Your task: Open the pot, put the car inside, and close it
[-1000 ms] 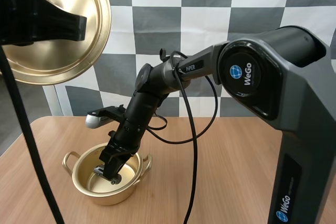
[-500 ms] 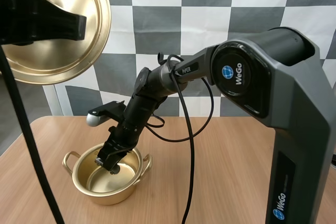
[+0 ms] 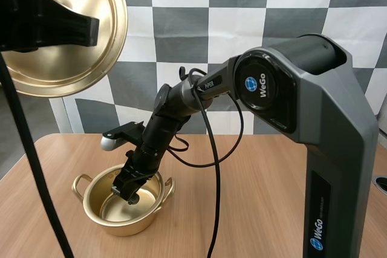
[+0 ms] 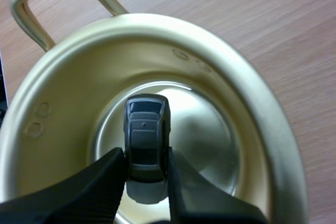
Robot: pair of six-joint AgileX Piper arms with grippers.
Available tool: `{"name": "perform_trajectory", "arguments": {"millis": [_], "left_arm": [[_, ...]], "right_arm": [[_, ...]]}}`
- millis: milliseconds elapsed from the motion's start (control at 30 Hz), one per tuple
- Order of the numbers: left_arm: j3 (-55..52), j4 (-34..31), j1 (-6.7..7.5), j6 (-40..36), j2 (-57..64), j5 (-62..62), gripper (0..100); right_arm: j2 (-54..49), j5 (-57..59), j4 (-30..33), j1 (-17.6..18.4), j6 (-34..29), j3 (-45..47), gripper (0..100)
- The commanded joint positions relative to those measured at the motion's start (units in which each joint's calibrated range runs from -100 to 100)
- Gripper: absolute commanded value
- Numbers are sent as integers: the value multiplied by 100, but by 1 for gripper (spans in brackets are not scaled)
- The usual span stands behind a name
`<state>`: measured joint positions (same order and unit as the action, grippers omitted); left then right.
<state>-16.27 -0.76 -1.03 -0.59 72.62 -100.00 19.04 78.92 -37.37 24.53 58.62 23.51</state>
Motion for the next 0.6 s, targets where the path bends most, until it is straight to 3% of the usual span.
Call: {"name": "perform_trajectory", "arguments": {"millis": [0,467,567], "left_arm": [[4,-1,-4,-1,1,0,0],[4,-1,-4,-1,1,0,0],[4,-1,-4,-1,1,0,0]], "right_arm": [[-2,6,4,3,-14,-2,0],[-2,-10,-8,12,-233,-2,1],[-2,-10,19,12,-233,-2,36]]}}
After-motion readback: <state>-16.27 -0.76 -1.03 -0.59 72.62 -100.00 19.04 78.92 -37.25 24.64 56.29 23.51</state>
